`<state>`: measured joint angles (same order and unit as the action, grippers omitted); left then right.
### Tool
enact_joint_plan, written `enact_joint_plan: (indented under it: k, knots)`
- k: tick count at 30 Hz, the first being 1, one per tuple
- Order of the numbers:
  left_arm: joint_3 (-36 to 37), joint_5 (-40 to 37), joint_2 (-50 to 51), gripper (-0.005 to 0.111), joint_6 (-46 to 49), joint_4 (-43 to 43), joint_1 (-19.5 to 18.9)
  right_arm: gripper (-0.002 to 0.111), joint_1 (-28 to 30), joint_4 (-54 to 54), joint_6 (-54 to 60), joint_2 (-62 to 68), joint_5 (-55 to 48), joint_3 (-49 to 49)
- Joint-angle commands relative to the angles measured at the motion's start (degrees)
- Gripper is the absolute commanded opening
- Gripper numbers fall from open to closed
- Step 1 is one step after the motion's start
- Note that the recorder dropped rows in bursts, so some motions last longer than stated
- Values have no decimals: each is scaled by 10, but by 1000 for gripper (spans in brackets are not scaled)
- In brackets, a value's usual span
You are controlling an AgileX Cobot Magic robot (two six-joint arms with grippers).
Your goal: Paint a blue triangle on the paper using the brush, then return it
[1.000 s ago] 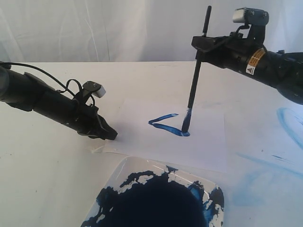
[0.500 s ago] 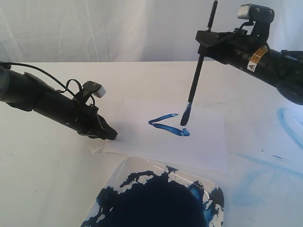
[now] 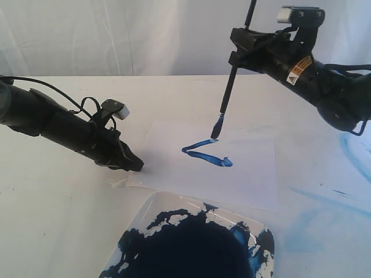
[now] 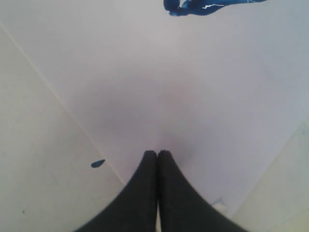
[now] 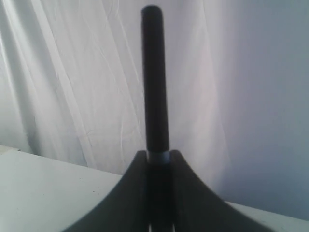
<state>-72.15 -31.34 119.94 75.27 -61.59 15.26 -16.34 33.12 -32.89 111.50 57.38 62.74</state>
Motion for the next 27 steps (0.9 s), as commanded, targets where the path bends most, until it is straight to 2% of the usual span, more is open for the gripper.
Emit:
enact_joint_plan:
  k: [1, 16, 27]
  knots:
    - [5, -2, -4, 0, 0, -1, 2, 0, -6, -6, 14, 6, 22, 13]
    - [5, -1, -4, 0, 0, -1, 2, 0, -7, -1, 23, 6, -37, 12]
    - [5, -1, -4, 0, 0, -1, 2, 0, -7, 29, -1, 6, -38, 12]
